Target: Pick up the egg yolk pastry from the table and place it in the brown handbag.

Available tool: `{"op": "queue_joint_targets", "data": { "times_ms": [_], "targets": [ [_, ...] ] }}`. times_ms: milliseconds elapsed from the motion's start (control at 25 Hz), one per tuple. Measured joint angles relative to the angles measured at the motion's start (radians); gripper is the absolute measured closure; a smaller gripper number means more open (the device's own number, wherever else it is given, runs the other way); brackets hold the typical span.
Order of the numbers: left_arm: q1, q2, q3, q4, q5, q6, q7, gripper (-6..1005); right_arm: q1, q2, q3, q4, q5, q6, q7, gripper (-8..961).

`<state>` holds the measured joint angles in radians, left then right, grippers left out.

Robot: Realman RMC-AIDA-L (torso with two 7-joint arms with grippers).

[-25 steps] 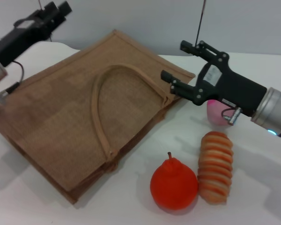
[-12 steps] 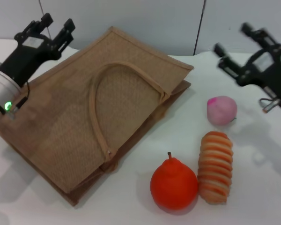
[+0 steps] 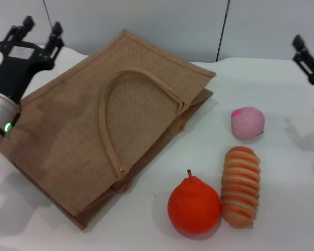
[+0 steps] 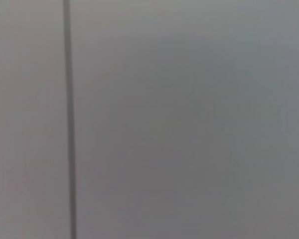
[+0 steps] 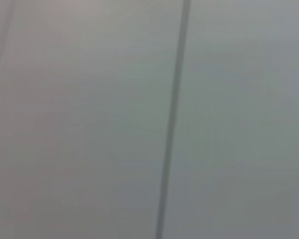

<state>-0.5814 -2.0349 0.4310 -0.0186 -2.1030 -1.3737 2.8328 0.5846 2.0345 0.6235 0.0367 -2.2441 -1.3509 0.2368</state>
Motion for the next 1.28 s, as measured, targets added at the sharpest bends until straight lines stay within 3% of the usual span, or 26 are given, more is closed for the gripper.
{"op": "queue_joint_targets", "data": {
  "times_ms": [280, 440, 840, 1280],
  "targets": [
    [0.007, 0.001, 0.0, -0.007, -0.043, -0.028, -0.005, 351, -0.024, 0.0, 0.125, 0.0, 0.0, 0.013, 0.037, 197],
    [0.007, 0.001, 0.005, -0.007, -0.04, -0.04, -0.017, 351, -0.012, -0.005, 0.167, -0.004, 0.0, 0.088, 0.134, 205],
    [0.007, 0.001, 0.009, -0.007, -0.037, -0.064, -0.031, 350, 0.006, -0.001, 0.171, -0.038, -0.001, 0.112, 0.149, 214],
    [0.009, 0.004, 0.011, -0.007, -0.037, -0.079, -0.052, 350, -0.029, 0.0, 0.166, -0.041, -0.008, -0.013, 0.109, 213]
  ]
}}
